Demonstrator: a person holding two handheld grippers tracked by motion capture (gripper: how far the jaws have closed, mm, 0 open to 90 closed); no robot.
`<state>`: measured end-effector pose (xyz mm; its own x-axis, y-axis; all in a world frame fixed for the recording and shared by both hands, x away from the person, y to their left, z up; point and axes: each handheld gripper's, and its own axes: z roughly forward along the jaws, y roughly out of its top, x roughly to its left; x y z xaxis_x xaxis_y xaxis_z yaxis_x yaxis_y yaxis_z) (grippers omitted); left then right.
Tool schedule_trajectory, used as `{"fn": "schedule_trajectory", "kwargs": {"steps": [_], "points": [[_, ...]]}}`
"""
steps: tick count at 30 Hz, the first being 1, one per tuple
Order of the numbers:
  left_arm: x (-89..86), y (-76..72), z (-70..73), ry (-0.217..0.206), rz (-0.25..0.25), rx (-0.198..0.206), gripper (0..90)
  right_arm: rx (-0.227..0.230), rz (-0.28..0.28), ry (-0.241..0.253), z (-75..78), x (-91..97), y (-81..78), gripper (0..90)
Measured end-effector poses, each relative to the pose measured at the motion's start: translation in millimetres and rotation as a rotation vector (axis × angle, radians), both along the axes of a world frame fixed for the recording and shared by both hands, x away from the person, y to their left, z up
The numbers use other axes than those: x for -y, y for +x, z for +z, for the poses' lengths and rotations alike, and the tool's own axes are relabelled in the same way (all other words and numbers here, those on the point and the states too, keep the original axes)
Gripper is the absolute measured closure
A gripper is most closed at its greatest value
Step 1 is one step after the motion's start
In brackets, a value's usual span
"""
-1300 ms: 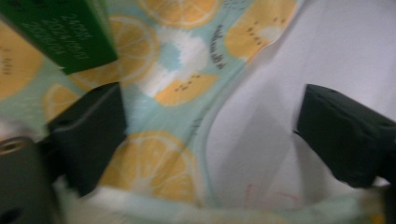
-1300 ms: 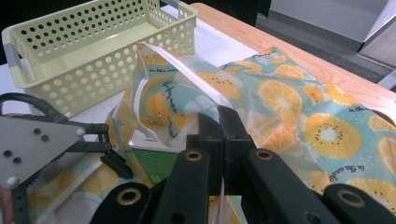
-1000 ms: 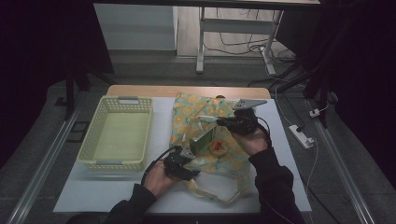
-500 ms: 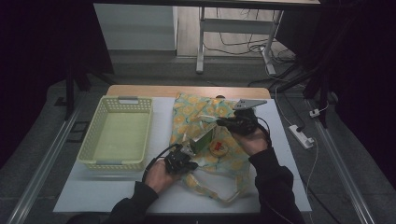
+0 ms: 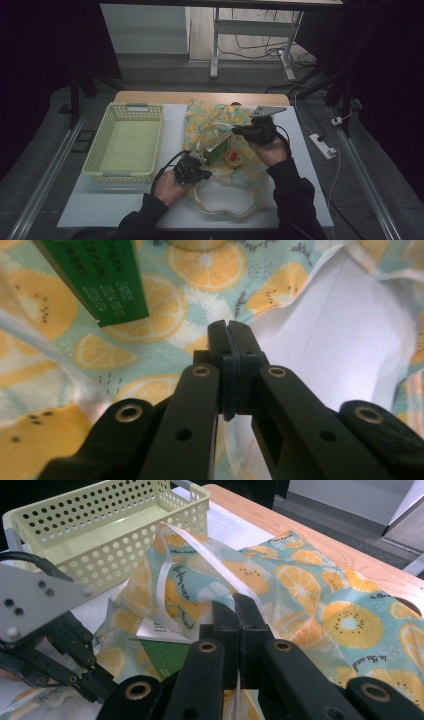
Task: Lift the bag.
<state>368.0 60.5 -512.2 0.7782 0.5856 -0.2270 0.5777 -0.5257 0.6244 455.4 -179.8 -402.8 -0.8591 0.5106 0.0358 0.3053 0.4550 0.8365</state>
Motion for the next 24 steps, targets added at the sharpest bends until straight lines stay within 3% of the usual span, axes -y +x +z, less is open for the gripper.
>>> {"fn": "schedule_trajectory", "kwargs": {"steps": [24], "points": [[-12.0,-0.8,43.3,-0.115,-0.006,0.007,89.6,0.0,0.018,0.001,8.3,-3.4,-4.0,89.6]]}}
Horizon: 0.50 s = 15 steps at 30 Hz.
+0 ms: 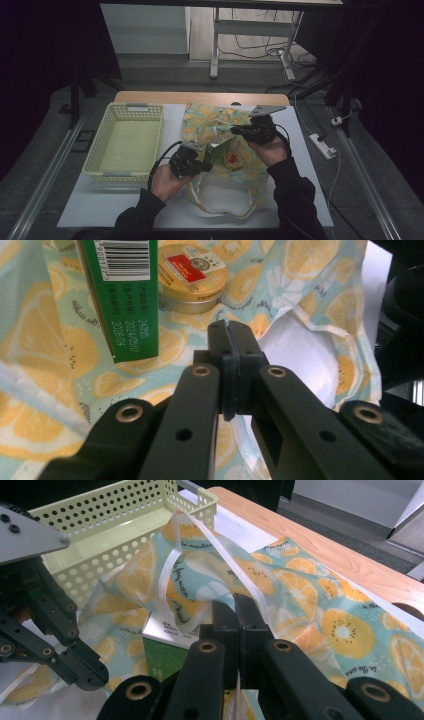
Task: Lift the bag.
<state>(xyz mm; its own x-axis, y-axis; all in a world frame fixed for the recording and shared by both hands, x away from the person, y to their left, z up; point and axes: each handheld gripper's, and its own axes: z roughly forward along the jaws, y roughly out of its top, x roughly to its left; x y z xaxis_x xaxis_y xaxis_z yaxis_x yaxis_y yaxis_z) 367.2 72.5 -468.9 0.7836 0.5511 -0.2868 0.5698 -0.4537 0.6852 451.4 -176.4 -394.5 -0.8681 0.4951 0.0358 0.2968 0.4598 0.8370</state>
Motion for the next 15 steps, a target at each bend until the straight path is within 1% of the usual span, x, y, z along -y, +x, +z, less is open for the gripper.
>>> {"fn": "schedule_trajectory", "kwargs": {"steps": [5,9,12,15], "points": [[-3.8,3.0,11.5,-0.028,0.003,-0.011,89.7,0.0,0.002,0.0,3.0,1.1,-0.3,89.6],[-6.7,5.9,21.7,-0.049,0.002,-0.012,89.7,-0.009,0.003,0.006,2.8,1.9,0.5,89.6],[-8.6,8.6,28.9,-0.056,0.001,-0.008,89.7,-0.009,0.005,0.006,4.5,1.5,0.0,89.6],[-10.2,11.6,35.0,-0.074,0.0,-0.014,89.6,-0.005,0.008,0.004,7.3,1.0,-0.1,89.6]]}}
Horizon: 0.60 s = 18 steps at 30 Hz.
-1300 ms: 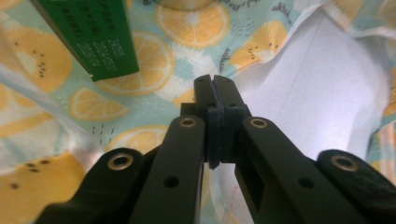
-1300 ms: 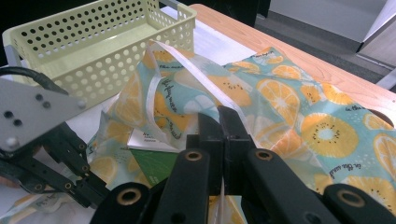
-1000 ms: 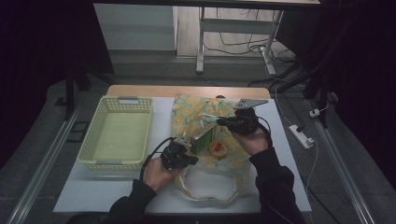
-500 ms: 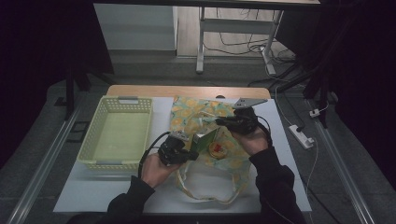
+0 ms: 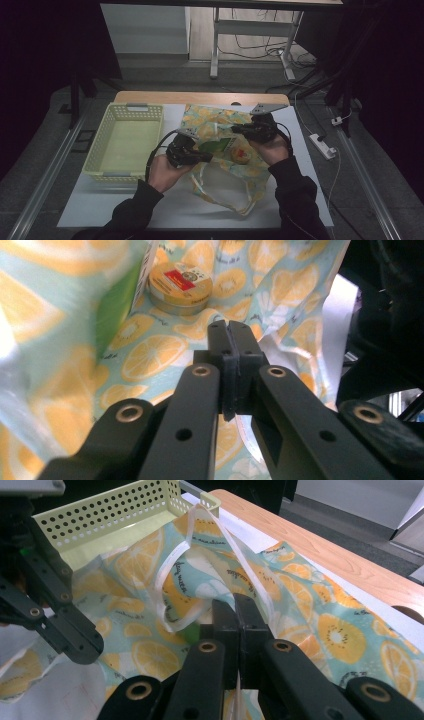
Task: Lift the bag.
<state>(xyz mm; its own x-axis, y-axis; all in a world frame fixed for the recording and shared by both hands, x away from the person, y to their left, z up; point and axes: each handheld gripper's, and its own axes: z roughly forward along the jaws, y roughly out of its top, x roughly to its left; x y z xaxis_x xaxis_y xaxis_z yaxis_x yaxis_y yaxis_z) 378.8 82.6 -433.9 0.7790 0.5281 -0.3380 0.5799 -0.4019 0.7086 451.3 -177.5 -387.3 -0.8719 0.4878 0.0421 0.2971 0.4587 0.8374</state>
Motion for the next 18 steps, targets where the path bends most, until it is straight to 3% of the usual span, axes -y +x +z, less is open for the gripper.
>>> {"fn": "schedule_trajectory", "kwargs": {"steps": [18], "points": [[-13.1,20.5,39.0,-0.07,0.006,-0.007,89.7,0.012,0.02,0.002,18.6,-1.1,-1.2,89.7]]}}
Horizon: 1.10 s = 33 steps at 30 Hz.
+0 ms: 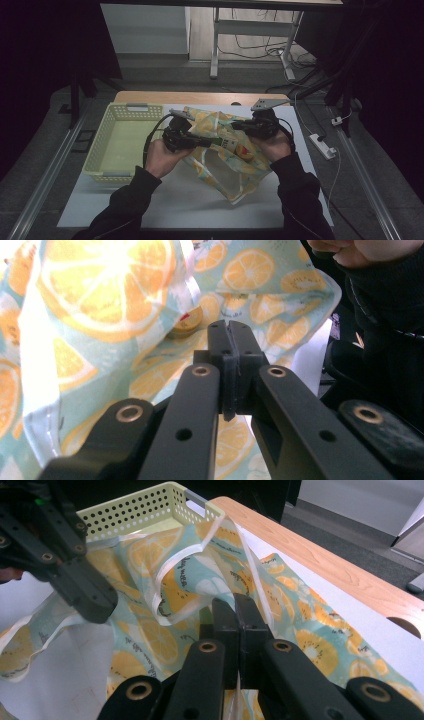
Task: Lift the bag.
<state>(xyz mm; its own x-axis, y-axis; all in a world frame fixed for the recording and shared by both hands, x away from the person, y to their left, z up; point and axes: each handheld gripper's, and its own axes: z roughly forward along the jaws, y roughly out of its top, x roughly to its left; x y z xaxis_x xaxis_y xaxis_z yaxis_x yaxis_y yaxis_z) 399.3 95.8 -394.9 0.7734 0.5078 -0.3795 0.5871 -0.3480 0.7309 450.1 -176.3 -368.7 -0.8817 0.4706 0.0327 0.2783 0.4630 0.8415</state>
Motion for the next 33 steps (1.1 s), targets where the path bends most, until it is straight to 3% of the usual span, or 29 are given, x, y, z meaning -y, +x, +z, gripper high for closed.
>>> {"fn": "schedule_trajectory", "kwargs": {"steps": [7,10,13,19,23,24,25,27,29,31,33], "points": [[-3.1,7.4,15.6,-0.019,0.004,0.01,89.7,0.016,0.007,0.0,13.2,-1.3,-1.4,89.7],[-6.5,9.5,24.1,-0.063,-0.001,0.015,89.7,0.023,0.012,-0.004,17.2,-2.5,-2.1,89.7],[-9.1,9.6,32.5,-0.058,0.007,0.031,89.7,0.024,0.017,-0.001,20.9,-3.7,-2.8,89.7],[-6.5,6.1,20.6,-0.022,-0.004,0.019,89.6,0.029,0.012,-0.007,22.8,-5.0,-2.6,89.7],[1.5,-2.0,7.6,0.013,-0.052,0.047,88.9,0.021,0.007,-0.005,18.7,-4.0,-1.3,89.7],[4.1,-3.3,4.5,0.027,-0.055,0.056,85.5,0.021,0.007,-0.006,17.7,-3.8,-0.8,89.7],[6.1,-3.5,2.1,0.037,-0.06,0.05,69.1,0.02,0.005,-0.008,17.0,-3.7,-0.8,89.7],[10.4,-5.5,-4.1,0.048,-0.081,0.043,60.5,0.019,0.006,-0.006,15.8,-3.9,-0.9,89.7],[15.7,-9.0,-9.0,0.062,-0.09,0.05,46.4,0.021,0.005,-0.007,15.4,-3.8,-1.0,89.7],[22.5,-14.6,-15.8,0.101,-0.12,0.062,39.5,0.021,0.002,-0.007,15.2,-3.3,-0.6,89.7],[28.6,-19.4,-23.0,0.168,-0.144,0.057,36.4,0.021,0.002,-0.004,14.9,-2.6,-0.6,89.7]]}}
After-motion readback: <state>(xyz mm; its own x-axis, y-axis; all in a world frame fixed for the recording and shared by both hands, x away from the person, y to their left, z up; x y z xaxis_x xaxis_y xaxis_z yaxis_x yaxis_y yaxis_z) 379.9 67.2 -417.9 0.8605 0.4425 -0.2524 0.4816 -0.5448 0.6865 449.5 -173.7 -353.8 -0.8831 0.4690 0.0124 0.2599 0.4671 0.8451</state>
